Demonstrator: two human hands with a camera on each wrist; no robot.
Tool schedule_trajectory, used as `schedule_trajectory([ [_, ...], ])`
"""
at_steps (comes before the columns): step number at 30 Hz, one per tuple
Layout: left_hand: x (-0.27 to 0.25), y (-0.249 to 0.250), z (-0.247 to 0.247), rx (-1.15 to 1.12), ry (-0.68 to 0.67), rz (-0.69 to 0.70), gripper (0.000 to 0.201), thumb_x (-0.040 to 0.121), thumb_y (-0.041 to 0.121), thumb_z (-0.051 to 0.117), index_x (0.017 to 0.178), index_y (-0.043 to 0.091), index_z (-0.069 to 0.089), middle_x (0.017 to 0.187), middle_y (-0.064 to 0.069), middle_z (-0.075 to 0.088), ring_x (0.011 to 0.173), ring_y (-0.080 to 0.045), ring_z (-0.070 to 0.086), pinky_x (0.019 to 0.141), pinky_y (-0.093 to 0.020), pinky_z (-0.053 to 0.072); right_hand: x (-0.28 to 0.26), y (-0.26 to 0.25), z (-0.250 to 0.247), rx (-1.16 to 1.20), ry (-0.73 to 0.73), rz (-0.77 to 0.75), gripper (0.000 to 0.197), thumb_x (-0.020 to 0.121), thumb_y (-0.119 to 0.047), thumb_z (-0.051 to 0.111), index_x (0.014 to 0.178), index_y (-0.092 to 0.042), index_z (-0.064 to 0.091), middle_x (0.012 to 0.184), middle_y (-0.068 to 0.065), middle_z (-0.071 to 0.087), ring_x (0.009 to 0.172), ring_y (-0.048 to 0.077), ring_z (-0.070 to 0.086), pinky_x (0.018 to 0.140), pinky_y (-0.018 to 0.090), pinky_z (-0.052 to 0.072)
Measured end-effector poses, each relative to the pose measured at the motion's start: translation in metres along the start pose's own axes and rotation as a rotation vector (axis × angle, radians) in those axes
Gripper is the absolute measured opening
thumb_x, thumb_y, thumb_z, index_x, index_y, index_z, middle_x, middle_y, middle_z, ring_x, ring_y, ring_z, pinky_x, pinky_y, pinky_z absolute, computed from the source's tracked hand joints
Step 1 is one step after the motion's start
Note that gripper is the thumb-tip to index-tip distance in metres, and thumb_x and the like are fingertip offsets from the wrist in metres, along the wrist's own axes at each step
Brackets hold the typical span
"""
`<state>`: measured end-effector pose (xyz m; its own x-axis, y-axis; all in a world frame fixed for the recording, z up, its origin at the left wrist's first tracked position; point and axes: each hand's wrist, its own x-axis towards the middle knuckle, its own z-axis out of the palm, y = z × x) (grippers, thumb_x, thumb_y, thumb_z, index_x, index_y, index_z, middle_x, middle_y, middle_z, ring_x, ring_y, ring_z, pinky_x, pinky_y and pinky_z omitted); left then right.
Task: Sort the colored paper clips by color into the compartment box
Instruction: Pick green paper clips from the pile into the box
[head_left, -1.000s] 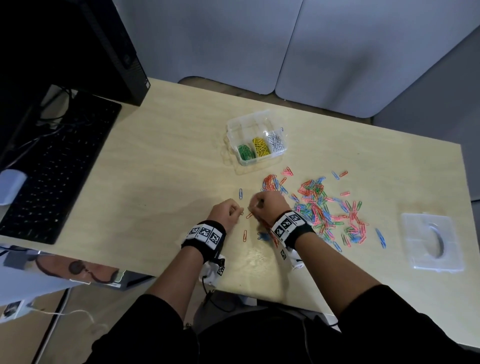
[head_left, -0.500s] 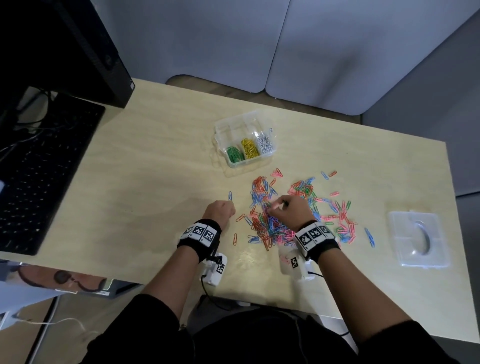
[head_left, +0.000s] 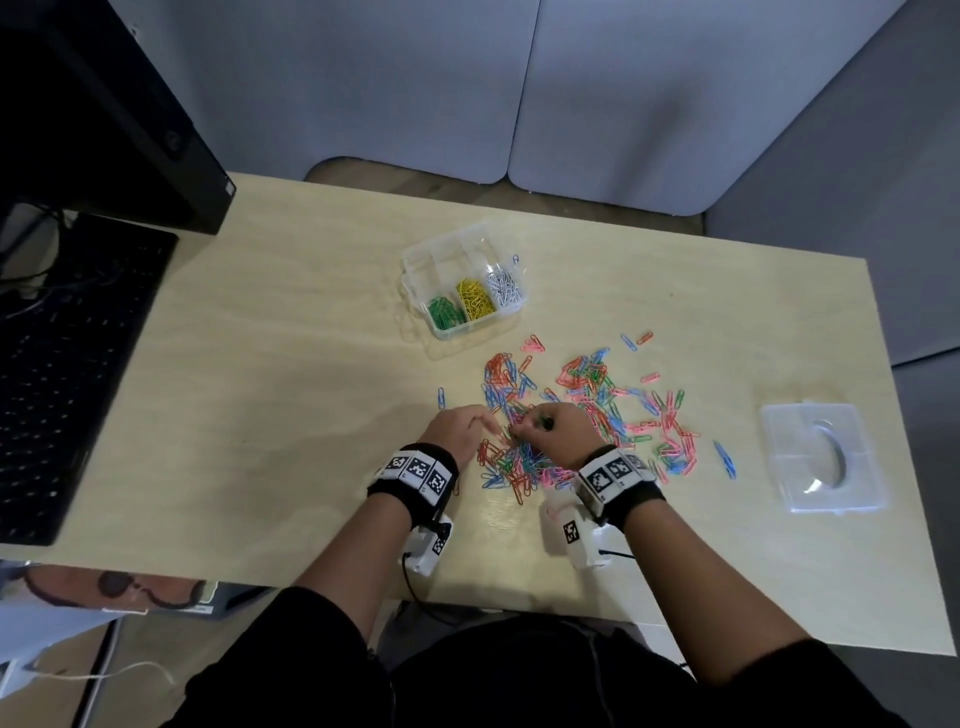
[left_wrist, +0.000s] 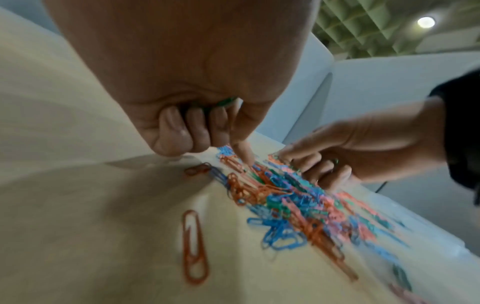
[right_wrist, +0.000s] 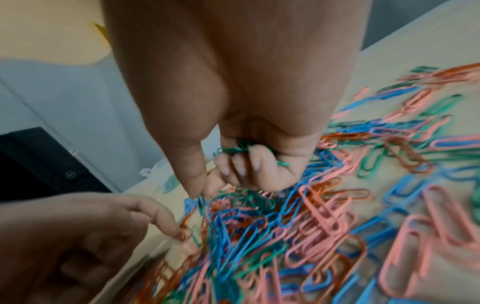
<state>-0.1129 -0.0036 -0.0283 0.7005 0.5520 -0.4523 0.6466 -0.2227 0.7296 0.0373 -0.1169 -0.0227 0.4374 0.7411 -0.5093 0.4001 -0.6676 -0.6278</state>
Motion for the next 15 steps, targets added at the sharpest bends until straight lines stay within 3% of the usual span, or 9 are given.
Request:
schedule_trajectory([
  [3, -0.003, -0.003, 0.002, 0.115, -0.001, 0.078, 0.008, 0.090, 0.026, 0.061, 0.090, 0.027, 0.070, 0.057, 0.010, 0.051, 0.051, -0.010, 0.046, 0.057, -0.023, 0.038, -0.001, 0.013, -0.015, 0.091, -0.016, 0.032, 0.019, 0.089, -0.028, 0.069, 0.073, -0.020, 0.066, 0.060, -0.008, 0.059, 0.052, 0.005, 0.051, 0.054, 0.018, 0.041],
  [5, -0.004, -0.003, 0.004, 0.207, -0.006, 0.125, 0.011, 0.086, 0.029, 0.070, 0.096, 0.030, 0.069, 0.061, 0.011, 0.049, 0.058, -0.011, 0.048, 0.060, -0.022, 0.040, -0.001, 0.019, -0.021, 0.183, -0.030, 0.061, 0.020, 0.089, -0.027, 0.070, 0.072, -0.018, 0.067, 0.063, -0.005, 0.063, 0.055, 0.008, 0.054, 0.057, 0.022, 0.045],
  [7, -0.001, -0.002, 0.009, 0.257, -0.005, 0.139, 0.016, 0.084, 0.029, 0.073, 0.100, 0.031, 0.070, 0.075, 0.011, 0.058, 0.069, -0.011, 0.051, 0.067, -0.022, 0.040, -0.002, 0.020, -0.026, 0.372, -0.056, 0.104, 0.016, 0.090, -0.020, 0.069, 0.076, -0.011, 0.068, 0.071, 0.001, 0.065, 0.060, 0.012, 0.056, 0.056, 0.022, 0.046],
  [10, 0.005, -0.002, 0.014, 0.290, 0.011, 0.149, 0.007, 0.083, 0.033, 0.072, 0.090, 0.031, 0.072, 0.094, 0.010, 0.069, 0.083, -0.011, 0.059, 0.073, -0.024, 0.045, -0.006, 0.021, -0.028, 0.675, -0.098, 0.149, 0.008, 0.092, -0.006, 0.064, 0.086, -0.005, 0.068, 0.069, 0.004, 0.063, 0.061, 0.015, 0.051, 0.055, 0.023, 0.042],
  [13, 0.010, -0.001, 0.012, 0.298, 0.003, 0.109, 0.011, 0.085, 0.035, 0.071, 0.087, 0.024, 0.072, 0.090, 0.010, 0.068, 0.082, -0.012, 0.059, 0.072, -0.025, 0.045, -0.007, 0.024, -0.030, 0.846, -0.118, 0.201, 0.016, 0.094, 0.000, 0.058, 0.107, 0.002, 0.067, 0.077, 0.009, 0.062, 0.063, 0.015, 0.052, 0.053, 0.022, 0.043],
  [15, 0.010, -0.001, 0.008, 0.321, -0.016, 0.088, 0.013, 0.087, 0.034, 0.070, 0.089, 0.021, 0.071, 0.082, 0.011, 0.063, 0.076, -0.010, 0.055, 0.069, -0.023, 0.041, -0.008, 0.025, -0.031, 0.910, -0.156, 0.232, 0.016, 0.097, -0.004, 0.055, 0.104, 0.001, 0.069, 0.082, 0.010, 0.062, 0.064, 0.015, 0.055, 0.055, 0.022, 0.045],
])
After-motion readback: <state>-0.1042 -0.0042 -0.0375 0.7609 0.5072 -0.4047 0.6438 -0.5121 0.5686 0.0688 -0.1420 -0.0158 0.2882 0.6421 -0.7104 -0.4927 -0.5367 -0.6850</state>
